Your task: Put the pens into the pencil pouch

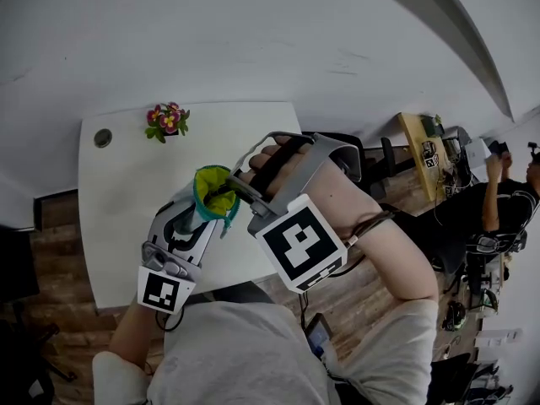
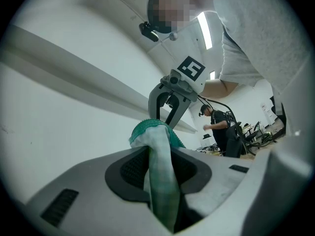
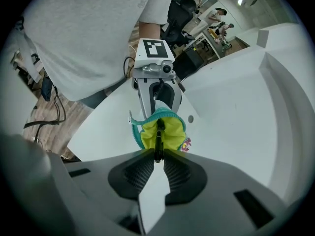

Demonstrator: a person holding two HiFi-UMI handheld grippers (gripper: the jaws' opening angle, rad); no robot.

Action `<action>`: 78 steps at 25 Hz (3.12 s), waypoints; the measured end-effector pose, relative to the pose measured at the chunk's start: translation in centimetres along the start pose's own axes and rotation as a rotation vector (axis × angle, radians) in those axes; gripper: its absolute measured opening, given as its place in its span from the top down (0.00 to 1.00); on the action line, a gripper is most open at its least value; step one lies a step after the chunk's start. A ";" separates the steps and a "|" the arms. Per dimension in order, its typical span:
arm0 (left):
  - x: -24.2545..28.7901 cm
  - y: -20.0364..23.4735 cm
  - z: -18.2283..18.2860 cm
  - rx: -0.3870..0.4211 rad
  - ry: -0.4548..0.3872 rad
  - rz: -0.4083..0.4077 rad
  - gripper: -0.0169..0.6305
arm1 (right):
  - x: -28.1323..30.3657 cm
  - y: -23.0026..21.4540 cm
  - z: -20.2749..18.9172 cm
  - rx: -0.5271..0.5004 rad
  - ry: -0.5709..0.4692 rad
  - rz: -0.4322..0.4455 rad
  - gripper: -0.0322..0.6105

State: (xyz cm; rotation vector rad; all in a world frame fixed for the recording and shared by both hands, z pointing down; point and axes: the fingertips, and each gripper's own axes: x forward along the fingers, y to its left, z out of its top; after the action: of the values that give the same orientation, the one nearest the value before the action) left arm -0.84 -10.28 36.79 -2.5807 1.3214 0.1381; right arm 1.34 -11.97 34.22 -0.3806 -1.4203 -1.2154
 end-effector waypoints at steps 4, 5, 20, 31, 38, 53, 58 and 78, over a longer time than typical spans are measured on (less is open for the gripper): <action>-0.2 0.1 -0.2 -0.006 0.006 0.002 0.78 | 0.3 -0.2 0.6 0.015 -0.024 -0.010 0.77; -0.2 0.1 -0.2 -0.013 0.006 0.005 0.78 | 0.3 -0.2 0.7 0.025 -0.032 -0.010 0.76; -0.8 2.4 0.4 -0.047 -0.015 0.079 0.78 | -0.7 -2.8 -0.6 0.741 -0.434 -0.313 0.90; -0.7 4.2 1.9 -0.040 -0.014 0.141 0.78 | -2.4 -2.7 -3.6 1.202 -0.700 -0.652 0.90; -0.6 4.3 2.8 -0.035 -0.011 0.172 0.78 | -3.6 -1.8 -5.6 1.415 -0.795 -0.822 0.90; -1.0 4.2 4.8 0.019 -0.008 0.264 0.78 | -3.8 2.9 -8.4 1.575 -0.762 -0.965 0.90; -1.1 4.0 5.2 0.024 -0.010 0.288 0.78 | -3.8 4.6 -8.8 1.626 -0.772 -1.000 0.90; -1.0 2.5 5.9 0.013 -0.028 0.312 0.78 | -4.8 8.2 -9.5 1.704 -0.763 -1.088 0.90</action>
State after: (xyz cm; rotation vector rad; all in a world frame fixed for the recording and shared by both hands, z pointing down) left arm -3.30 -9.46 30.82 -2.3354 1.6982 0.2177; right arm 14.30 -14.50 31.63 1.3927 -2.8910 -0.0919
